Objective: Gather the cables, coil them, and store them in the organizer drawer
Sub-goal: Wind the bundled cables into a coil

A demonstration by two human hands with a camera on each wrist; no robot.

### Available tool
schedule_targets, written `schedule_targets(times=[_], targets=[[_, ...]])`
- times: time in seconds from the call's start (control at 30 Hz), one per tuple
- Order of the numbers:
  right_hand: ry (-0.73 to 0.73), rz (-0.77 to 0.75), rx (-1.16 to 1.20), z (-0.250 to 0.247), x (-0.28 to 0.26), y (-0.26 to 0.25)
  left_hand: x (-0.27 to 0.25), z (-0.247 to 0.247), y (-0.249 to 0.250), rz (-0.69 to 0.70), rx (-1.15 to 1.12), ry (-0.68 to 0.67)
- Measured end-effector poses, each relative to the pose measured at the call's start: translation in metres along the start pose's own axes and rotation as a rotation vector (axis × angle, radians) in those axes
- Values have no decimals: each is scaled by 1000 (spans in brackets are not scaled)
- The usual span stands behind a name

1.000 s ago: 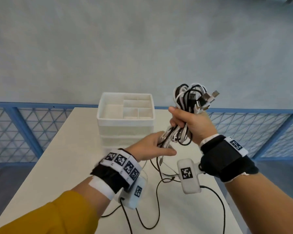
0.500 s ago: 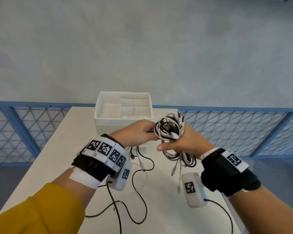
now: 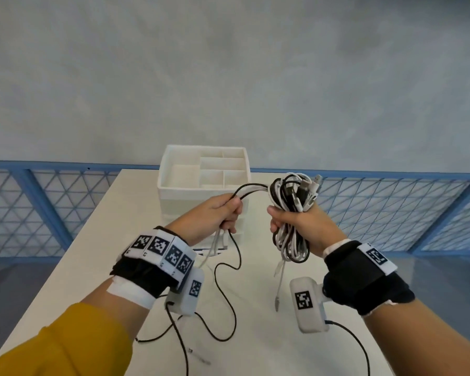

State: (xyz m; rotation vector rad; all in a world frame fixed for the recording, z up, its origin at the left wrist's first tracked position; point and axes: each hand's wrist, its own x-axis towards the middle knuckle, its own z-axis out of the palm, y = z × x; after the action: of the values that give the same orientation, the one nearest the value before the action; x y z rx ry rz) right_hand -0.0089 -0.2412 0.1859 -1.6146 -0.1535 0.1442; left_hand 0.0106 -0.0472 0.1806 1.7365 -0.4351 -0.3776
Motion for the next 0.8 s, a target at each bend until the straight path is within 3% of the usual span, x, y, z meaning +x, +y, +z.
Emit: schedule_targets(times=[0.17,0.4,0.57,0.63,0.8], targets=[[10,-165,-34,15,3,-4,3,19,1,63,218,34],[0,-245,-104,19,5,-19,7,26,24,176,460,282],[-20,-222,-85,23,1,-21,11,29,25,37,634,247],[-15,-220,-92,24,0,-20,12,29,28,21,558,188],[-45,-247,-24,27,-3,-29,5,28,29,161,-166,-70]])
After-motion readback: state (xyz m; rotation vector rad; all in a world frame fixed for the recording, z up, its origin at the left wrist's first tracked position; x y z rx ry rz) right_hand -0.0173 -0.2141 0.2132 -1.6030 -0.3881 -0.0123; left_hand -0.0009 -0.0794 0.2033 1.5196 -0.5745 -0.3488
